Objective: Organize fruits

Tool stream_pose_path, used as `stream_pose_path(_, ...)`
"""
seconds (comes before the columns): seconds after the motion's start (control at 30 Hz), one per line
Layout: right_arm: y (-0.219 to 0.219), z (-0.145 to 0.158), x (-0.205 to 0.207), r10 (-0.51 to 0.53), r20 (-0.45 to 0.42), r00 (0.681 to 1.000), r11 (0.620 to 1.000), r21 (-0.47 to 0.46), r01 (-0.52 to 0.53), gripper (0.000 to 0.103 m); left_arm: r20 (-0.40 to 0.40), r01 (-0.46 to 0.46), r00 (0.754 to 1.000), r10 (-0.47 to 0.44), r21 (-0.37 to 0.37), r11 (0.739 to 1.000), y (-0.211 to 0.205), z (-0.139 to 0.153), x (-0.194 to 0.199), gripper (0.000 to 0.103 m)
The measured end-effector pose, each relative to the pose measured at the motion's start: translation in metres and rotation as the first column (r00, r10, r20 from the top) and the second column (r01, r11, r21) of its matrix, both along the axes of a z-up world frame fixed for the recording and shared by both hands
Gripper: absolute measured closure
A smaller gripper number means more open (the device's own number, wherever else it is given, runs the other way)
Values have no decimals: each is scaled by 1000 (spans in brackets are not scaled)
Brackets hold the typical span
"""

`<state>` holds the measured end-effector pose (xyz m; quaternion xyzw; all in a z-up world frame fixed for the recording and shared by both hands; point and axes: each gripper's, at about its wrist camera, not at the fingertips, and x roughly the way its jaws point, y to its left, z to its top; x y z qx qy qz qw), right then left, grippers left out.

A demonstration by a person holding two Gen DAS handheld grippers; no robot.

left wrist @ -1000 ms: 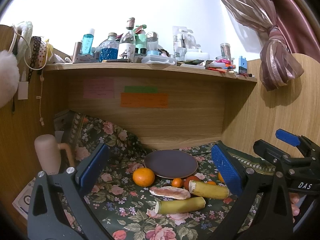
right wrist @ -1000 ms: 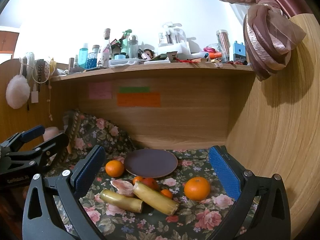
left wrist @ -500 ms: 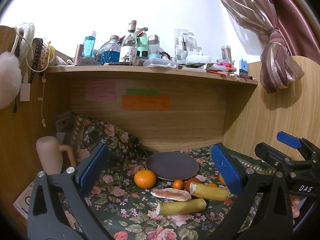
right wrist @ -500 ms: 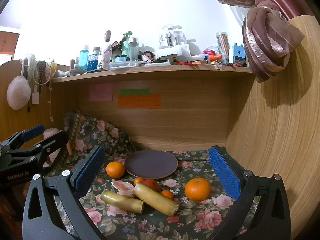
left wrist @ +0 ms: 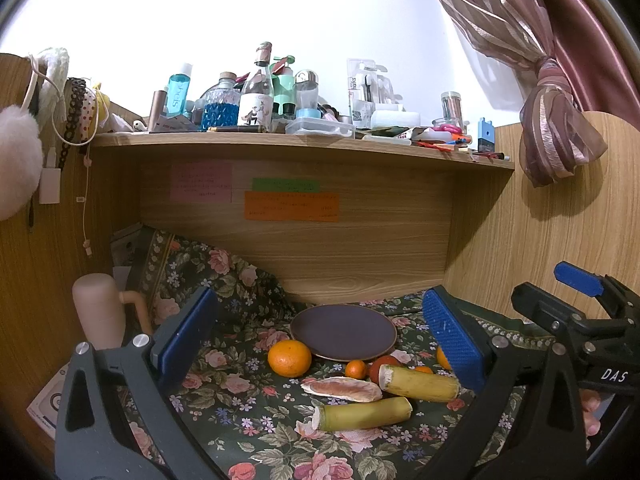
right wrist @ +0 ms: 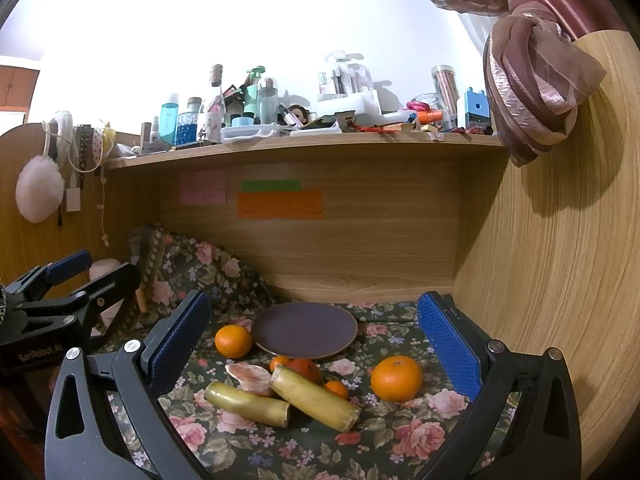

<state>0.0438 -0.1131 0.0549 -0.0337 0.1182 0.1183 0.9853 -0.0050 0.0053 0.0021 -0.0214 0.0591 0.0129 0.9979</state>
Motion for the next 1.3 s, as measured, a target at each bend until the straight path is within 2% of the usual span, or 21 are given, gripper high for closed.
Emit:
stream_pose_path(0.9,2,0,1,9,-7,1000,1000,8,-9,0,-12,7,1000,-7,-1,1000,2,1,2,0)
stream_pose_path(1.3,-7,-14,21,0,-56,998,1000,7,0,0,-103,43,994,-46,-26,999,13,-11,28,0)
